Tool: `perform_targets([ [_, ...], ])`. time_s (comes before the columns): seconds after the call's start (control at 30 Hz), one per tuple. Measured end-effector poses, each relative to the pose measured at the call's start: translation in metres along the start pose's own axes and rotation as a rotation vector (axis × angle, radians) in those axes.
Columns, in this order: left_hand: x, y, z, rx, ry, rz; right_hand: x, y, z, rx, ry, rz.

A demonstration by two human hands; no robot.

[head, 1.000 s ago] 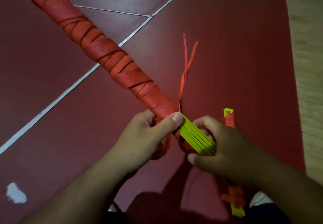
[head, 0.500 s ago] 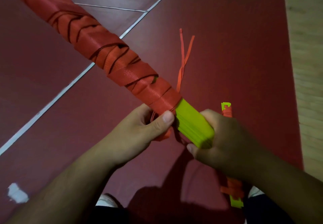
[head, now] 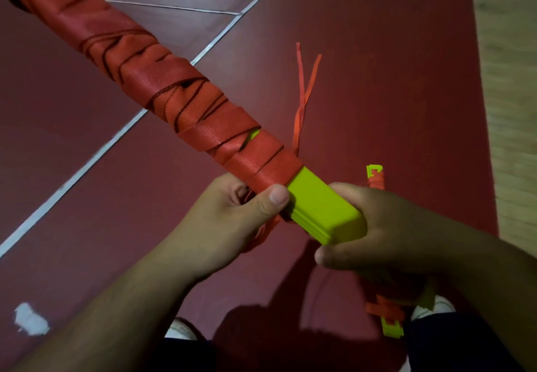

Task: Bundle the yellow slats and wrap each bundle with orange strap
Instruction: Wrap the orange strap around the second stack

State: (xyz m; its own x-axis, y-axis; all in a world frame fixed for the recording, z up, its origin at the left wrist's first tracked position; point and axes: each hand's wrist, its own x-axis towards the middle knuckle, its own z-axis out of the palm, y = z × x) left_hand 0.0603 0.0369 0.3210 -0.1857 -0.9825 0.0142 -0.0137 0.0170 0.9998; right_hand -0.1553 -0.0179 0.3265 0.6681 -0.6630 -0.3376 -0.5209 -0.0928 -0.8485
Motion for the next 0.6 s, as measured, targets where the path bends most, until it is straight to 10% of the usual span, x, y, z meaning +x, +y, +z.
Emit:
perform_targets([
  [0.4, 0.001, -0.002, -0.021, 0.554, -0.137, -0.069, 0.002, 0.005, 0.008, -0.063, 0.170, -0.065],
  [0.6, 0.001, -0.001, -0.005, 0.239, -0.057, -0.216, 0.005, 0.010, 0.012, -0.220, 0.319, -0.058],
])
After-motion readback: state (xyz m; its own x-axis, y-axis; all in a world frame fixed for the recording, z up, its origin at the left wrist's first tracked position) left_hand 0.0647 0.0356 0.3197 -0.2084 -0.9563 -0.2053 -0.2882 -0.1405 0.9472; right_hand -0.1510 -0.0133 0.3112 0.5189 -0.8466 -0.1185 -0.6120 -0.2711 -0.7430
